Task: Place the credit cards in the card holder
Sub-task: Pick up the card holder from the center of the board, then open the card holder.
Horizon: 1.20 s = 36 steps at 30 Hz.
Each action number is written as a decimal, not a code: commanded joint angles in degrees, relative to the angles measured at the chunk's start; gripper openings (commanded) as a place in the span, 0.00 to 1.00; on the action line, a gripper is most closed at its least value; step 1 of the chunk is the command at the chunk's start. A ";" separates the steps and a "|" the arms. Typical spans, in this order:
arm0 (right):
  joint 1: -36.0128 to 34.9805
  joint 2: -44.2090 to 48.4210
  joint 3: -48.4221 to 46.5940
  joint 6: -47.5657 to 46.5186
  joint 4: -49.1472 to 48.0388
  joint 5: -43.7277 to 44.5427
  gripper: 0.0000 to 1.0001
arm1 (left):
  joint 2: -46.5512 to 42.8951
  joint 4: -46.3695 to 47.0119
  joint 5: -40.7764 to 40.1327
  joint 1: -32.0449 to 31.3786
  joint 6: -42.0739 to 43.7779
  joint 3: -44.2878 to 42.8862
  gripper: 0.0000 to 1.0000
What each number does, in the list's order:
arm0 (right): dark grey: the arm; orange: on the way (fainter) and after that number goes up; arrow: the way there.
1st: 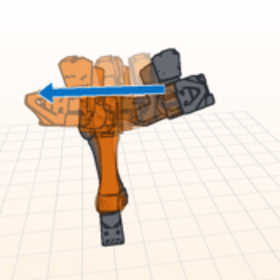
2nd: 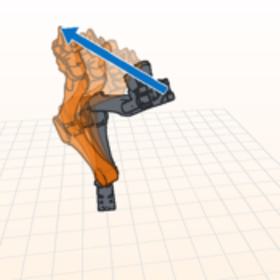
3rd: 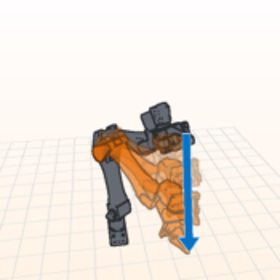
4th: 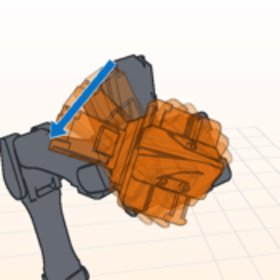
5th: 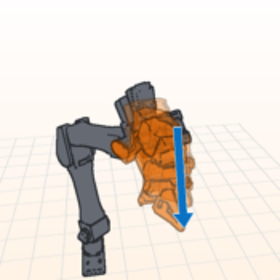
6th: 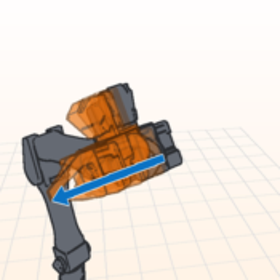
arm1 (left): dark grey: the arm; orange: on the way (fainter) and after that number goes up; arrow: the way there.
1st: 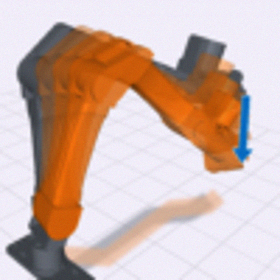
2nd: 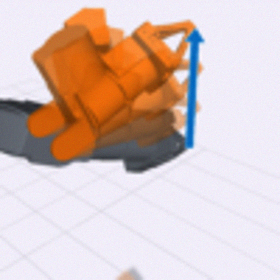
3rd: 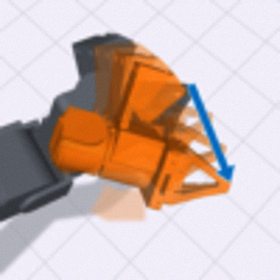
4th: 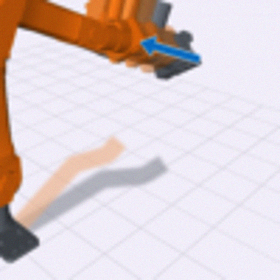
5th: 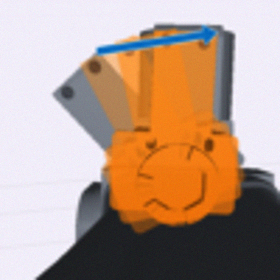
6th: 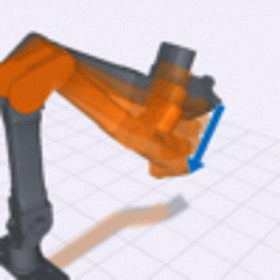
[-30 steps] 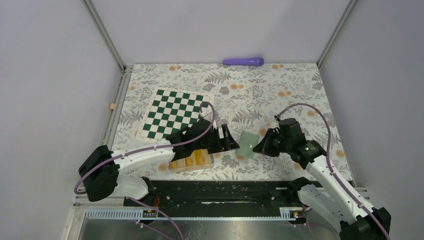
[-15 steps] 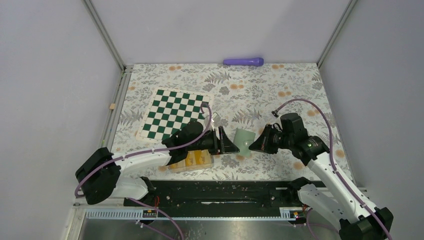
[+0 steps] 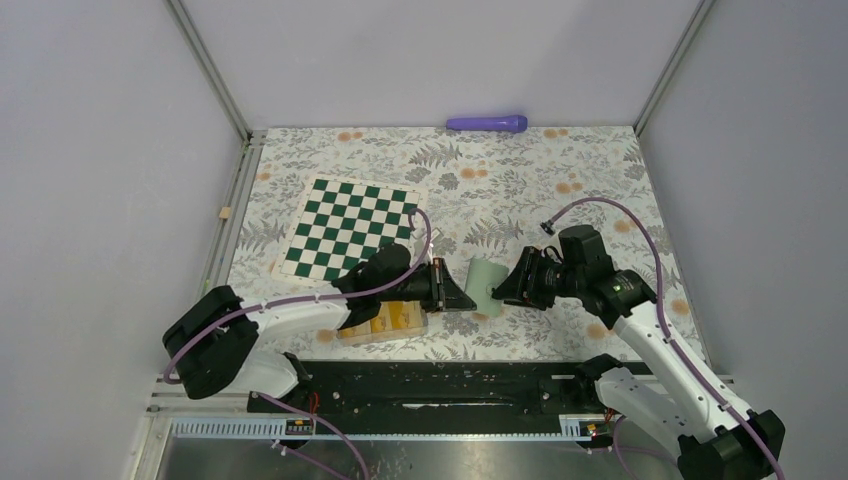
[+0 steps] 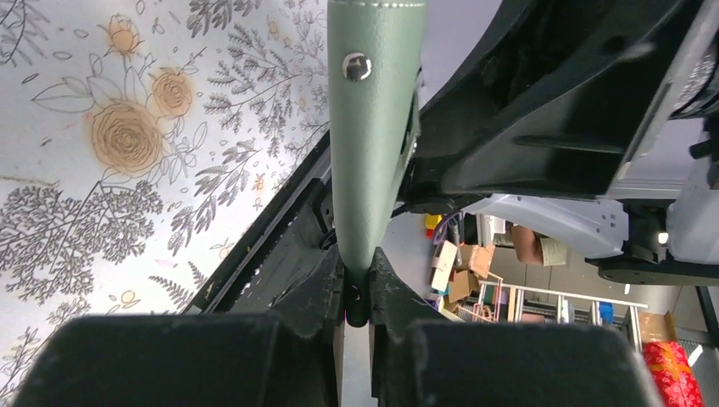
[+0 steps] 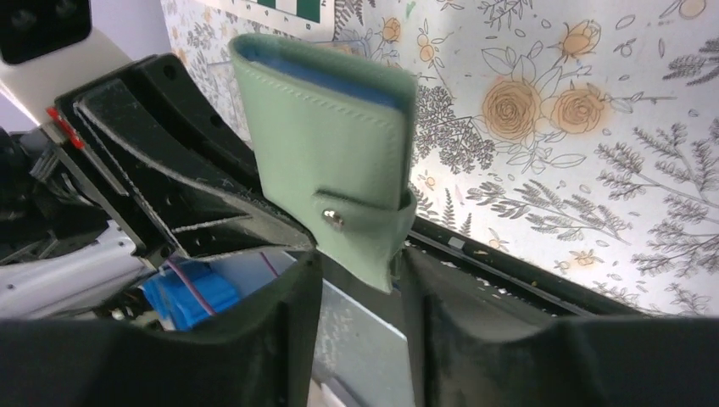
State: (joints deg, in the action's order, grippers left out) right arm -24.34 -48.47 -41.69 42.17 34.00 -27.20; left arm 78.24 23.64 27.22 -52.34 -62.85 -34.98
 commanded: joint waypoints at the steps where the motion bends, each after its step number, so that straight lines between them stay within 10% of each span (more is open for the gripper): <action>1: -0.36 1.72 -3.12 -1.59 0.80 0.24 0.62 | -3.68 -4.25 -3.37 -0.67 3.78 -2.61 0.00; 4: -0.36 2.61 -4.87 -3.52 4.26 3.93 0.90 | -7.11 -21.23 -15.24 -3.17 9.70 -7.67 0.00; 7: -0.40 1.53 -7.58 -6.53 8.82 7.83 0.99 | -8.33 -35.18 -25.55 -6.53 12.36 -12.90 0.00; 13: -3.39 -2.60 -10.49 -6.55 11.81 13.07 0.99 | -6.42 -47.08 -35.75 -12.03 11.62 -18.54 0.00; 36: -19.02 -19.09 -12.47 -0.07 3.69 23.24 0.90 | -0.24 -50.66 -34.37 -16.29 11.95 -24.46 0.00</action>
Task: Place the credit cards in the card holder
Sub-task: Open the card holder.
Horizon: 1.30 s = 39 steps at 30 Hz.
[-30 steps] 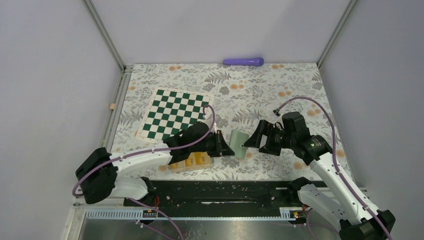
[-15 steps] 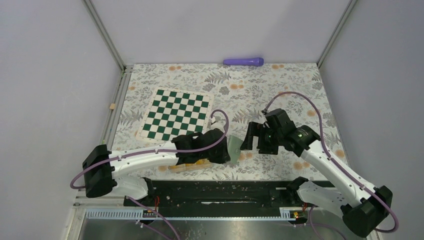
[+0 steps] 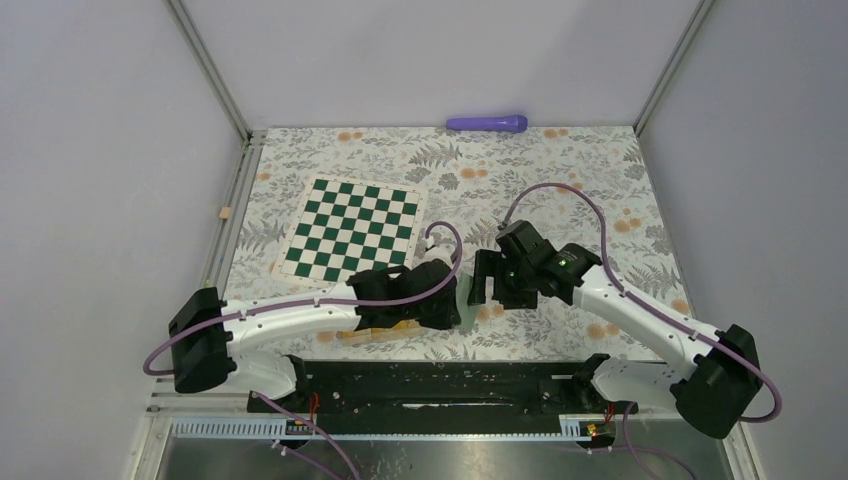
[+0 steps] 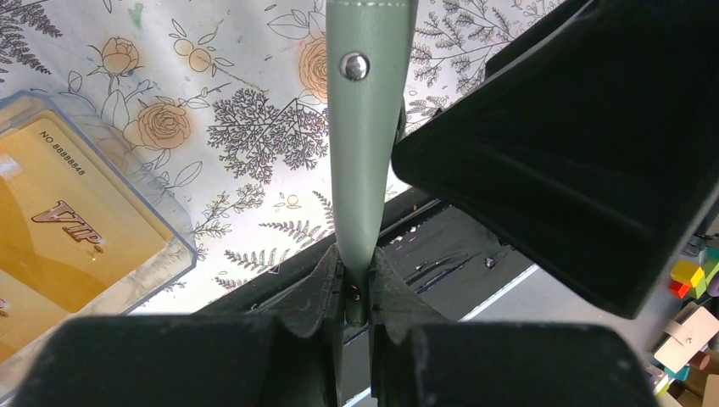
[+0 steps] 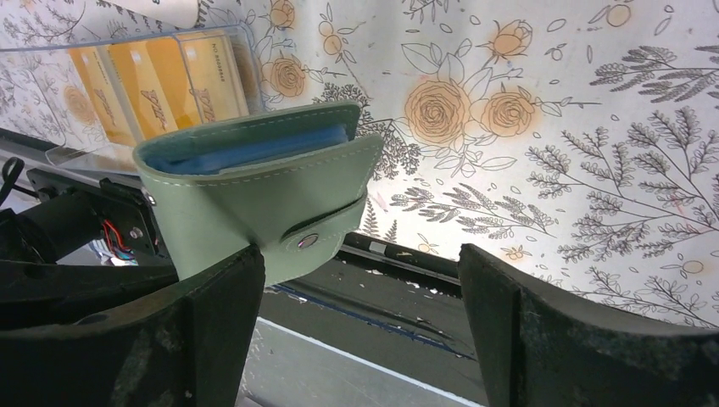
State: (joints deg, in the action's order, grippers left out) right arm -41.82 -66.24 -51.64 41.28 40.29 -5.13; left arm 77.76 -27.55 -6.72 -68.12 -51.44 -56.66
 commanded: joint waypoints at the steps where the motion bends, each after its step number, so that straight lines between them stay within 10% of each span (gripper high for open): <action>1: -1.77 -1.92 -2.66 0.76 -2.69 1.20 0.90 | 0.45 0.58 -0.32 -0.52 0.62 -2.94 0.00; 18: -3.97 -11.04 -3.93 -3.19 5.51 16.77 0.40 | 0.04 4.08 1.54 -0.61 0.02 -1.18 0.00; 39: -4.62 -3.59 -5.47 -1.38 1.27 5.38 0.54 | 3.13 3.15 2.68 0.08 -1.23 -0.74 0.00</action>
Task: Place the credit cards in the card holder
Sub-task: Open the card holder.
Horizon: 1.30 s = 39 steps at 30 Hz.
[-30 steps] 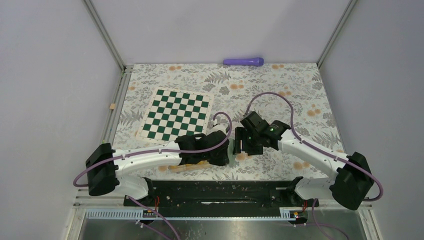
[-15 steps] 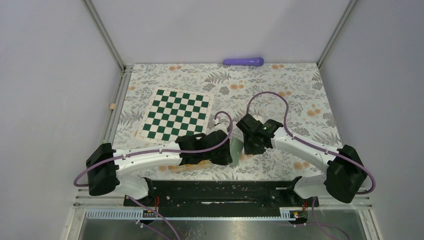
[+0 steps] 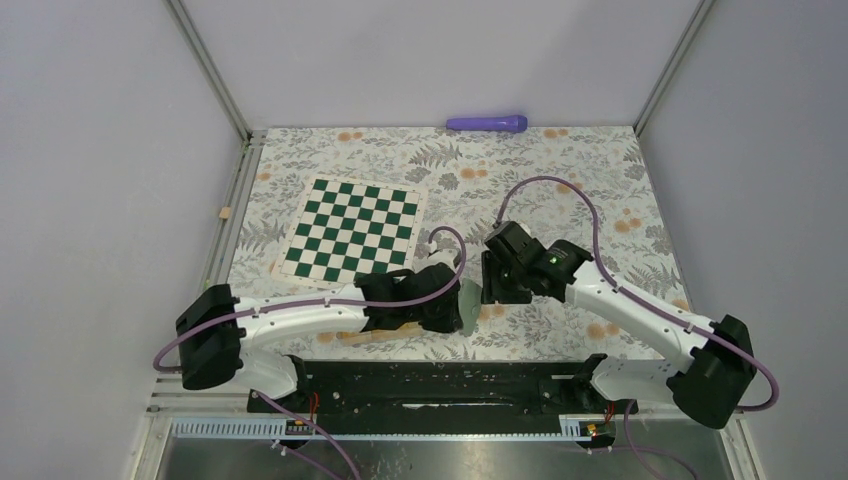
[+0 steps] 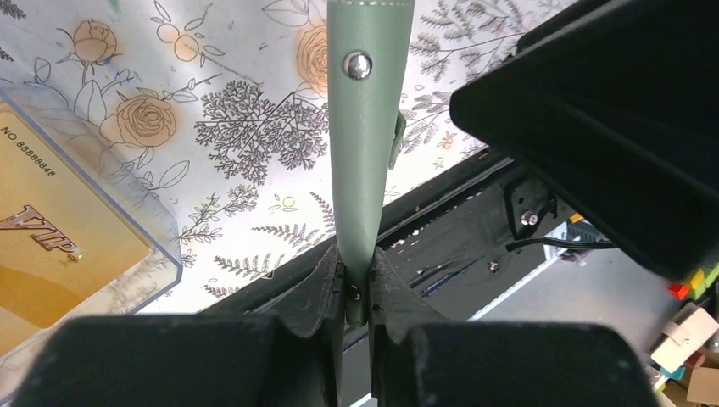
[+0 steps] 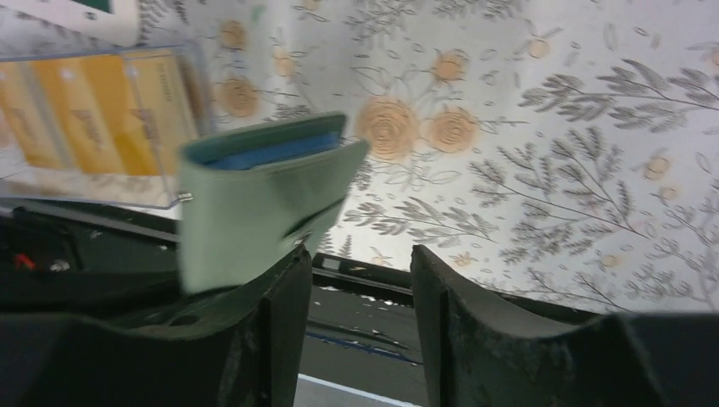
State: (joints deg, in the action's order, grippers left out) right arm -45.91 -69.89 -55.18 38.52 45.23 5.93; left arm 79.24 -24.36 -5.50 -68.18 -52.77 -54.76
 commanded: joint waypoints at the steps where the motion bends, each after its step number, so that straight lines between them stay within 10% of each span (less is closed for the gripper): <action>1: -1.17 -0.96 -2.03 1.53 -3.95 -6.85 0.56 | 1.87 -0.18 1.53 0.15 0.18 -2.77 0.00; 27: -2.66 -11.98 0.69 3.29 0.81 5.25 0.28 | -4.04 8.02 3.93 0.86 -0.73 2.56 0.00; 34: 3.30 -1.86 8.20 -0.28 -5.78 -4.57 0.32 | -7.38 13.00 6.96 3.56 -3.91 8.09 0.00; 39: 3.41 8.89 11.01 -1.81 -5.70 -6.66 0.56 | -9.16 15.84 7.77 5.34 -6.29 11.56 0.00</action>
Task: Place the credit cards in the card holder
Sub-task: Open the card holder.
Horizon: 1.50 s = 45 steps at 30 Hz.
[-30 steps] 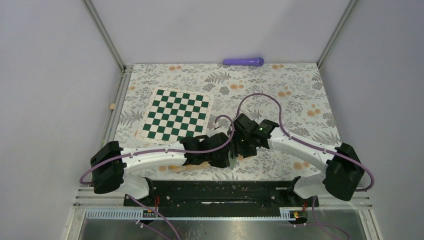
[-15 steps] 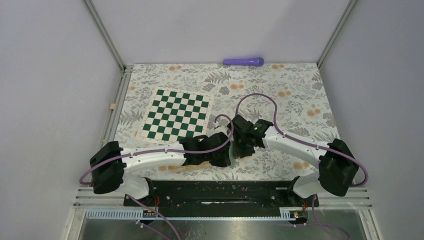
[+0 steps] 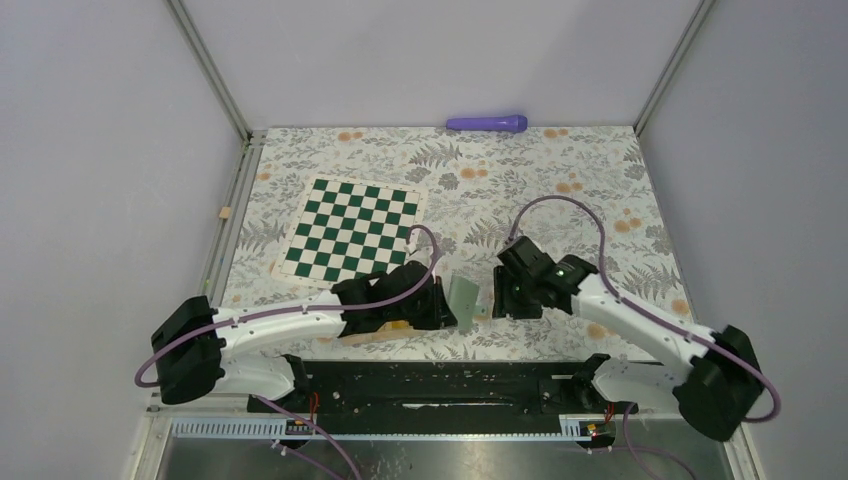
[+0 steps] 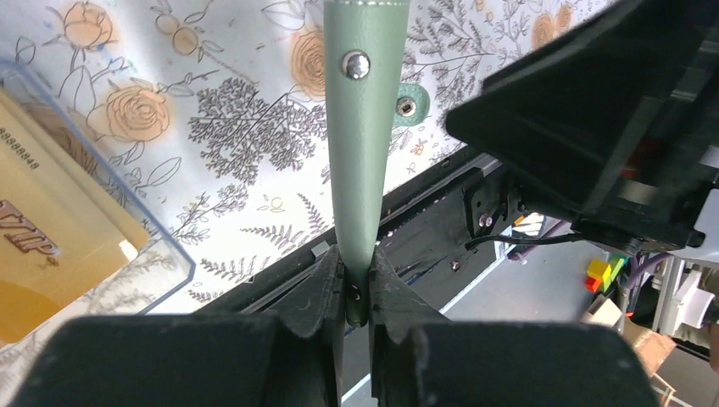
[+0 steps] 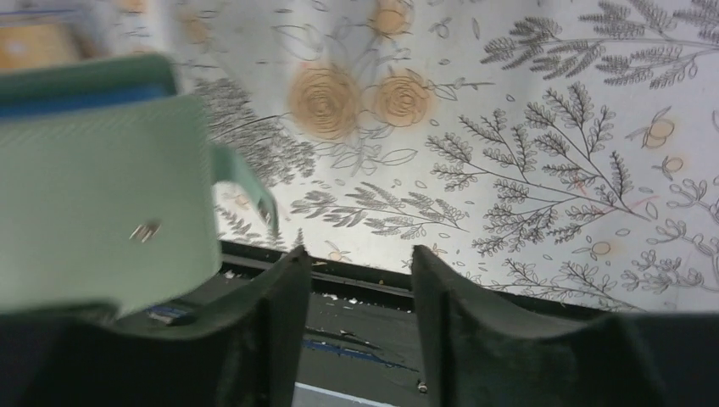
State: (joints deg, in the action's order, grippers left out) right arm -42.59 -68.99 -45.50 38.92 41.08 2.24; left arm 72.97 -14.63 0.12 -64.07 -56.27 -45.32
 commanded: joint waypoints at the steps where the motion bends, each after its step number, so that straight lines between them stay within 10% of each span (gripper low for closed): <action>1: 0.02 10.10 1.78 -2.38 -1.53 -3.67 0.61 | -3.26 6.82 2.66 1.72 -3.36 2.87 0.00; 6: 0.00 18.12 4.64 -1.36 -5.73 -8.61 0.87 | -4.65 11.64 4.91 3.11 -5.16 6.43 0.00; 11: -0.03 13.55 5.23 0.03 -9.57 -14.06 0.91 | -4.18 13.04 6.35 3.25 -4.91 6.73 0.00; 19: 0.01 4.02 3.17 2.29 -10.74 -12.89 0.55 | -4.09 14.38 8.19 3.25 -4.99 7.18 0.00; 45: 2.64 4.32 5.22 2.06 -11.04 -8.25 0.38 | -2.26 16.73 10.59 3.24 -4.37 6.47 0.00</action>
State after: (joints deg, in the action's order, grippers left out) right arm -40.56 -63.83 -40.49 41.36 30.89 -6.94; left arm 70.63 -2.61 9.21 -60.95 -60.71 -37.82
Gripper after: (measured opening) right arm 0.403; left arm 0.091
